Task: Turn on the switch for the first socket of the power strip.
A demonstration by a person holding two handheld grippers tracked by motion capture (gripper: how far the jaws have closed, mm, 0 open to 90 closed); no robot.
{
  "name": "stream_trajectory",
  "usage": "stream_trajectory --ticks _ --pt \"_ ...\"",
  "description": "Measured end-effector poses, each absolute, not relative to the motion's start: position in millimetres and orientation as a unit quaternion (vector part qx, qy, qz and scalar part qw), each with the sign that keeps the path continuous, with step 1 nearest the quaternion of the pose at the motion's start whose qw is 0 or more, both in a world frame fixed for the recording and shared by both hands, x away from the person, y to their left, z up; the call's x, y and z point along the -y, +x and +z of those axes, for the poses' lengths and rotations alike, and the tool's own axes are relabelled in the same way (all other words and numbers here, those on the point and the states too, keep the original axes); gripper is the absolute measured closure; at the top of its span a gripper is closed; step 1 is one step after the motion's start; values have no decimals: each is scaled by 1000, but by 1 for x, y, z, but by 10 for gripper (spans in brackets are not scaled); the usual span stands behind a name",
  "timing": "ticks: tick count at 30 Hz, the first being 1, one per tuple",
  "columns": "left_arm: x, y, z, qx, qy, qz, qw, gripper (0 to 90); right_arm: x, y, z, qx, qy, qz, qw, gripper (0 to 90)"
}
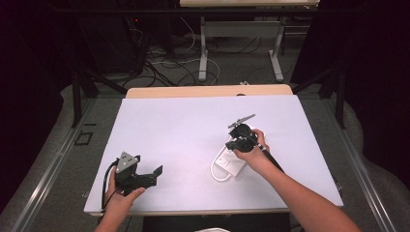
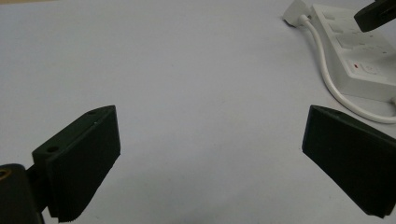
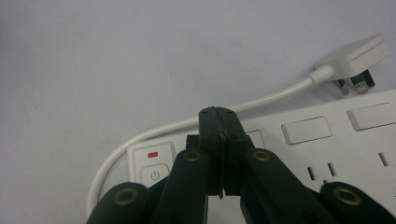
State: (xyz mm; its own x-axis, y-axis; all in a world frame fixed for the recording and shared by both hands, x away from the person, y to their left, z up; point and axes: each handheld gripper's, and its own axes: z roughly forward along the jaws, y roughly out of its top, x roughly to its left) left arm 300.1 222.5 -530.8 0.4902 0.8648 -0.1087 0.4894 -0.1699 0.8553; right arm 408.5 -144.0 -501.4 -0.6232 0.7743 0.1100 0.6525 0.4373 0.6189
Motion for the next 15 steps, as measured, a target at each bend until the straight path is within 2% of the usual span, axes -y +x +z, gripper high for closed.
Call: stream_trajectory --ticks 15 --pt "-223 300 -531 -459 737 208 450 45 140 413 -509 -847 444 283 74 900"
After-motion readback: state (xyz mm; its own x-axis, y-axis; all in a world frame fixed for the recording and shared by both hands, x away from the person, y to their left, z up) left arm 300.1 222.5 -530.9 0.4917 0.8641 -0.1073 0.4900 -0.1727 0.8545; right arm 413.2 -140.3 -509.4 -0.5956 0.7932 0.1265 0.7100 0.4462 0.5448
